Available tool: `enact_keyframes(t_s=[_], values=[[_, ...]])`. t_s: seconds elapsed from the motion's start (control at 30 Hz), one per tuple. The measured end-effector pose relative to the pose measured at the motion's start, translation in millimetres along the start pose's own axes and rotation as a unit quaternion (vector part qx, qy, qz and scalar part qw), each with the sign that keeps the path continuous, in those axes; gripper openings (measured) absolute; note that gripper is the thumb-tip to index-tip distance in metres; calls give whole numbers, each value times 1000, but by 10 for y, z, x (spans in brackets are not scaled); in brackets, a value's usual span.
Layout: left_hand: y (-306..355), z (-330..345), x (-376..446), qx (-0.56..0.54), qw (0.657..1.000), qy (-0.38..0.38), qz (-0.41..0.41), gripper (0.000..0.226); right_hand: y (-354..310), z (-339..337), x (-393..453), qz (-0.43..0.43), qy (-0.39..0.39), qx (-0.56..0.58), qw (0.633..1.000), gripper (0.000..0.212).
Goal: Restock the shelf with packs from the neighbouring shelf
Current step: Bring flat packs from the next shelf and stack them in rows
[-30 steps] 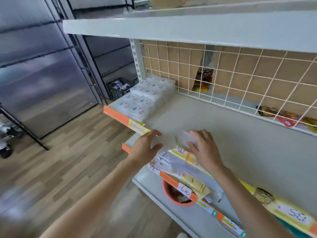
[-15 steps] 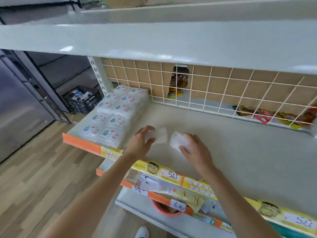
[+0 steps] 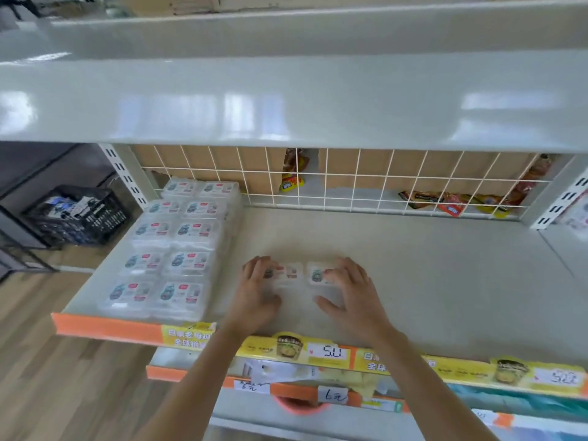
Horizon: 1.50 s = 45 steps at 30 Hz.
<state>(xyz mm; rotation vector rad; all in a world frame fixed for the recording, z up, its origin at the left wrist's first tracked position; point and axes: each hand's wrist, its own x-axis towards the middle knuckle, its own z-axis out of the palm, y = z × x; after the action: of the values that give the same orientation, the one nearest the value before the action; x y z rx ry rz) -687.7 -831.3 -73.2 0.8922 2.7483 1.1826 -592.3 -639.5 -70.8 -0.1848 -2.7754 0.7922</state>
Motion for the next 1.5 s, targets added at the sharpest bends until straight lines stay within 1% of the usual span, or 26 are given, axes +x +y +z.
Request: enact_keyframes(t_s=[0.03,0.13,0.27,0.37,0.47,0.5,0.57,0.63,0.77,0.87,0.97,1.07,1.17,1.3,1.37,1.43,1.5], values=[[-14,4,18,-10,1000,-7,-9,66,15,24,10,-8,-2,1,1000,53],[-35,10,29,-36,999,-12,-25,78,49,59,31,3,1,3,1000,54],[-25,17,29,-35,999,-5,-3,86,48,49,48,32,9,2,999,72],[-5,14,21,-11,1000,-8,25,84,32,57,51,26,5,-3,1000,76],[3,36,28,17,998,-7,58,71,44,43,43,23,6,0,1000,79],[1,30,26,19,998,-5,62,66,38,40,47,21,7,3,1000,76],[19,-12,25,14,997,5,74,62,13,29,62,15,5,13,1000,64],[45,-154,20,11,995,33,88,61,-62,46,118,-6,-4,17,1000,55],[-12,-656,-31,58,987,95,114,57,-394,273,306,-72,-41,17,996,52],[-224,-1077,-104,114,984,114,76,56,-749,467,438,-83,-25,63,994,49],[-509,-1480,-171,168,977,128,21,56,-1031,540,533,-112,34,77,990,43],[-793,-1744,-192,195,975,105,-29,54,-1263,540,614,-151,58,71,984,43],[-955,-1831,-213,166,983,62,-52,49,-1502,613,700,-187,64,37,980,43],[-1021,-1882,-218,132,988,56,-53,47,-1794,780,863,-194,88,-9,977,44],[-1054,-1910,-199,133,989,47,-48,46,-1864,885,908,-185,77,-37,979,44],[-1071,-1941,-178,138,990,27,-33,47,-1874,981,908,-176,64,-72,980,39],[-1071,-1959,-162,167,986,13,-8,48,-1862,1020,897,-164,54,-83,982,36]])
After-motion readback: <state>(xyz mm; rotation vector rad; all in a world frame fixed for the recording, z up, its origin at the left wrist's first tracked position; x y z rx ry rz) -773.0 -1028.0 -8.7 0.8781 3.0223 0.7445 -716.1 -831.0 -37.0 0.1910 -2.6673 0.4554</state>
